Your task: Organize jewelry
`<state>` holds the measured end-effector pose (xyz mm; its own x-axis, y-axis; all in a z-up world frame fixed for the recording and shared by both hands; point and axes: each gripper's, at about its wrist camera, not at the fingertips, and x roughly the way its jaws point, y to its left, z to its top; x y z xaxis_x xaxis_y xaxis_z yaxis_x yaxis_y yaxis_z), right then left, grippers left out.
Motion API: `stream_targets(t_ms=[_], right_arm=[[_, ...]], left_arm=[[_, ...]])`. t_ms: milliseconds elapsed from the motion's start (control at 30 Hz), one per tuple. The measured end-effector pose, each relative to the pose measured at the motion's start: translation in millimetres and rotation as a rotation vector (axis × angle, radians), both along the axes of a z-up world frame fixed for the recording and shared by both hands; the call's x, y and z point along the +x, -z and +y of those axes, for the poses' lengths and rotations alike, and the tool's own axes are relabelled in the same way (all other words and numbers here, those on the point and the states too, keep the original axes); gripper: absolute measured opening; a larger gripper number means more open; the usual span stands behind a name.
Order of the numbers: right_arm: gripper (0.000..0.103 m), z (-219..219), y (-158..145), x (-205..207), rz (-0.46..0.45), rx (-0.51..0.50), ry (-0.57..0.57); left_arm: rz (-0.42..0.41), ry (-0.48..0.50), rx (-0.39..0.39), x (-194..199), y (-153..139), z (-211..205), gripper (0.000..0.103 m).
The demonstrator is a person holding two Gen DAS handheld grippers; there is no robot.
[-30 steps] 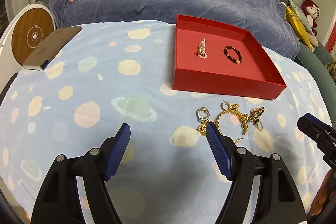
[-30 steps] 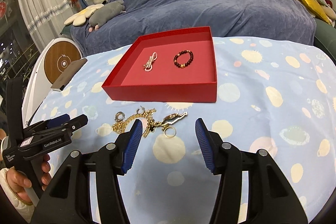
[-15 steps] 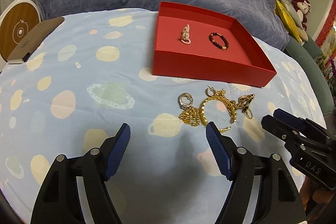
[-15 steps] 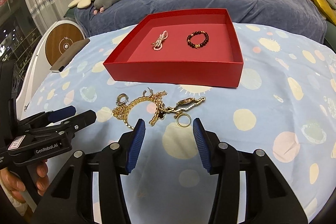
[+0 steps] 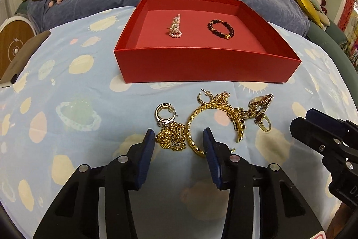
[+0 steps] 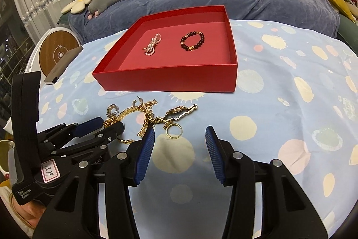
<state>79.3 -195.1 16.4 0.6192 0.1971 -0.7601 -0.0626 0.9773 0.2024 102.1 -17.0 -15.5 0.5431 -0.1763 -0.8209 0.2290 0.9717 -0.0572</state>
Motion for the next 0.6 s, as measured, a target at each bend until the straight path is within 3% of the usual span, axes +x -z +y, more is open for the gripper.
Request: stream_targets(t_ms=[200, 600], right_arm=[[0.046, 0.6, 3.1, 2.8, 0.014, 0.0, 0.002], [0.046, 2.4, 4.5, 11.9, 0.029, 0.047, 0.0]], left_arm=[[-0.038, 0.032, 0.047, -1.0, 1.1, -7.3, 0.012], [-0.025, 0.038, -0.049, -9.2, -19.5, 14.7, 0.006]])
